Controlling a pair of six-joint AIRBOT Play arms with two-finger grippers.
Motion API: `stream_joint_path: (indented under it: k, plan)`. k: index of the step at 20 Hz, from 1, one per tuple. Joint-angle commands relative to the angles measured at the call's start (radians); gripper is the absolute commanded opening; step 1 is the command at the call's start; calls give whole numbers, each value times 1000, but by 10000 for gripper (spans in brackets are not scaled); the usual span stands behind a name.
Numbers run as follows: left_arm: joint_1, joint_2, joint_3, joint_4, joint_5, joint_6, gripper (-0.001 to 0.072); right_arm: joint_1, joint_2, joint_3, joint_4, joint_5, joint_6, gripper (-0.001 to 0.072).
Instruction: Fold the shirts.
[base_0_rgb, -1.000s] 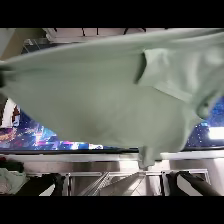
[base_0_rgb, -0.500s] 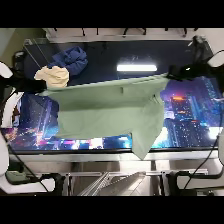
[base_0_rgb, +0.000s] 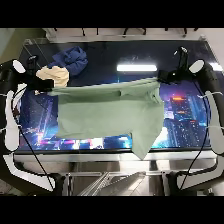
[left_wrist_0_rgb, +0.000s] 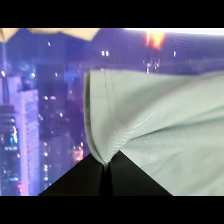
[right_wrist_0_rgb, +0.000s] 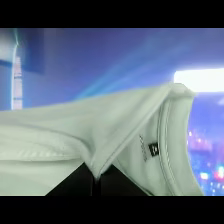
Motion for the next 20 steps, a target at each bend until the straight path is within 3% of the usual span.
stream_joint_path:
  k: [1, 6, 13, 14, 15, 16, 18, 20]
  plan:
    - [0, 19, -105, -4, -86, 0, 11, -6, -49, -1, -27, 113, 52, 20]
    - [-8, 71, -313, -23, -27, 0, 11, -6, -91, -3, -80, 216, 103, 20]
    - [-50, 71, -389, -35, 23, 0, 11, -3, -114, -3, -86, 249, 130, 20]
    - [-50, 71, -383, -42, 22, 0, 12, -3, -114, -3, -85, 249, 130, 70]
    - [-50, 71, -373, -42, 17, 0, 13, -3, -114, -3, -82, 249, 130, 407]
    - [-50, 71, -359, -43, 1, 0, 73, -5, -114, -1, -82, 262, 130, 704]
    - [-50, 71, -322, -41, -71, -6, 664, -20, -111, 18, -82, 354, 127, 703]
    - [-29, 94, -303, -39, -123, -43, 678, -45, -87, 26, -82, 460, 94, 703]
